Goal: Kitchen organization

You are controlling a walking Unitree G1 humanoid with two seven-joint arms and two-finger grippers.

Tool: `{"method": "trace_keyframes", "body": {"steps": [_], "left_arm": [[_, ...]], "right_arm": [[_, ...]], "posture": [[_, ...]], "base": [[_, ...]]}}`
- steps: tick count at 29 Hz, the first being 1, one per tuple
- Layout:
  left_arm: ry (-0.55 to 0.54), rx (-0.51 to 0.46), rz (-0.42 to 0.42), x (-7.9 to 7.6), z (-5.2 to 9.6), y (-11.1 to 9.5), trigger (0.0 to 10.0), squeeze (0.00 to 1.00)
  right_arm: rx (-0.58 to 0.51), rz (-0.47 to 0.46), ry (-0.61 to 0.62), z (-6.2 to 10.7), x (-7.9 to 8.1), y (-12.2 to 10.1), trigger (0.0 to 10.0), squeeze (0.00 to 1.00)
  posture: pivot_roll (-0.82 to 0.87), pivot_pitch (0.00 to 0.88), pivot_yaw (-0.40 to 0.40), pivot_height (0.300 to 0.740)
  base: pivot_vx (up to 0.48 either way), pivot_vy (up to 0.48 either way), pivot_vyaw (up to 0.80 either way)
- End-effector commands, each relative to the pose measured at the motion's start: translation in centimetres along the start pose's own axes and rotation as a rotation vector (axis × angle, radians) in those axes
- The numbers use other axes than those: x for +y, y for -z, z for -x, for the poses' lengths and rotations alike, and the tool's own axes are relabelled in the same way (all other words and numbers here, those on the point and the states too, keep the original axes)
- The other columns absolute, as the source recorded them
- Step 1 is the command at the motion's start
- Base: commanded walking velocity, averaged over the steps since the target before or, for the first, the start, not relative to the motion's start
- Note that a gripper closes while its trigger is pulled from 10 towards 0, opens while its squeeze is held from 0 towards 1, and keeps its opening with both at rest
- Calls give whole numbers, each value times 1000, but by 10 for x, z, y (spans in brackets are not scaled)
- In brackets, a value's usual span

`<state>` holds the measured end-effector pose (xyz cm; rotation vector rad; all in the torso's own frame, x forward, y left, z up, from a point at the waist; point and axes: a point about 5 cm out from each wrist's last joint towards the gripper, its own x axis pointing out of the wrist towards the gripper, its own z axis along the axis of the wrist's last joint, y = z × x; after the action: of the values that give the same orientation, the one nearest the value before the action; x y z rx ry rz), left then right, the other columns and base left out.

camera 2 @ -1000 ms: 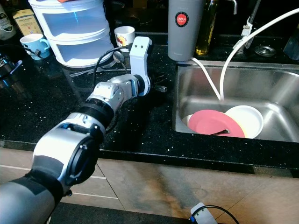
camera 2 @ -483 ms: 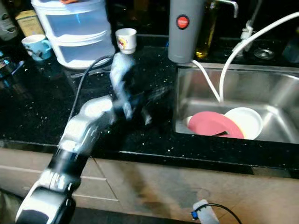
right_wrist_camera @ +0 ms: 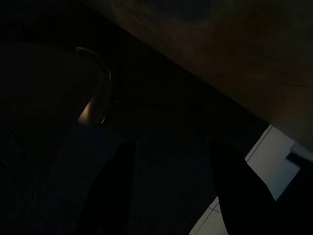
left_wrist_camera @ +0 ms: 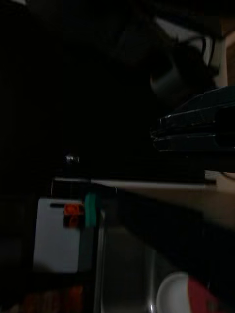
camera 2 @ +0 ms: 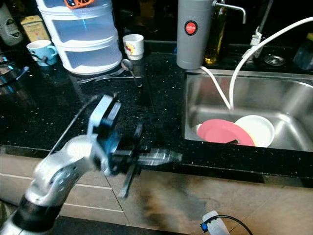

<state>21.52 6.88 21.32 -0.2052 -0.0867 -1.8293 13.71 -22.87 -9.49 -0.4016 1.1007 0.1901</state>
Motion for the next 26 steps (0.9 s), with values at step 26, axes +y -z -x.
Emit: {"method": "trace_keyframes", "body": {"steps": [26], "left_arm": [[-527,351,534,-13,113,133,10000,0]], "right_arm": [[-110,-71,-9,1,-6,-11,10000,0]], "posture": [[-9,0,-4,740]], "base": [[-191,0,0]]}}
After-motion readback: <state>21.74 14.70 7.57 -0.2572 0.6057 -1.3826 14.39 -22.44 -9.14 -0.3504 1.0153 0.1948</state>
